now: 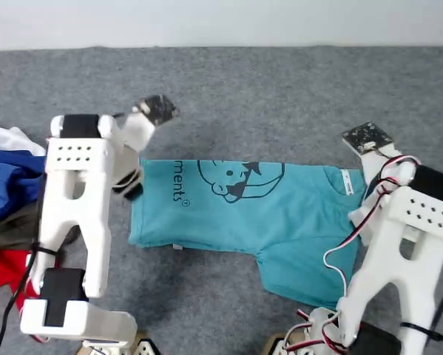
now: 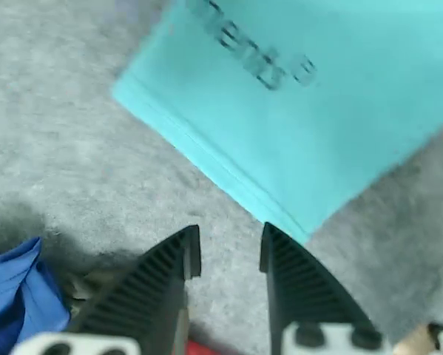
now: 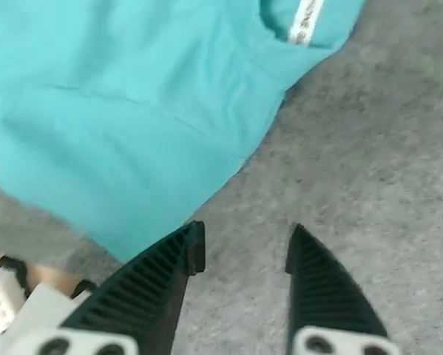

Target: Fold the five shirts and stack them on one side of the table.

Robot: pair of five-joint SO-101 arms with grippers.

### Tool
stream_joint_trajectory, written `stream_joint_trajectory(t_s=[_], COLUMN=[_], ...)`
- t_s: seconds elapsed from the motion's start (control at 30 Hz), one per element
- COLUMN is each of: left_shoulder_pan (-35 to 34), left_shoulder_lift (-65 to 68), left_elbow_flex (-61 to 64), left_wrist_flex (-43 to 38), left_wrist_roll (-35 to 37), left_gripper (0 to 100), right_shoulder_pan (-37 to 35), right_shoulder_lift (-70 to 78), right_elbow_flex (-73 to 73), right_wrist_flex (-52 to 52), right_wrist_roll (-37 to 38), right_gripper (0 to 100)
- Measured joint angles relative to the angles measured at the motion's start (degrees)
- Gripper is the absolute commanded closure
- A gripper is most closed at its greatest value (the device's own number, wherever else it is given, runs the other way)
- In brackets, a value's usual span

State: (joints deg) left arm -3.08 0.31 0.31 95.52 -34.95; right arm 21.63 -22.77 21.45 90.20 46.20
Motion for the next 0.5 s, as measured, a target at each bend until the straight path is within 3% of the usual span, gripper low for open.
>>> stream_joint_trajectory(t_s=[0.23, 0.5], left_shoulder_pan=[9.41, 28.66], left_shoulder_lift=[0.00, 0.00], left_elbow_flex=[-1.41, -1.41], left_wrist_flex=[0.79, 0.18], left_wrist_roll=[5.01, 8.18], left_gripper=[99, 98], right_shoulder_pan=[2.29, 13.27], right_shoulder_lift=[0.00, -4.13], right_elbow_flex=[-5.10, -15.30], right_wrist_flex=[5.10, 9.49], right_wrist_roll=[0.09, 0.09], right_gripper=[99.0, 99.0])
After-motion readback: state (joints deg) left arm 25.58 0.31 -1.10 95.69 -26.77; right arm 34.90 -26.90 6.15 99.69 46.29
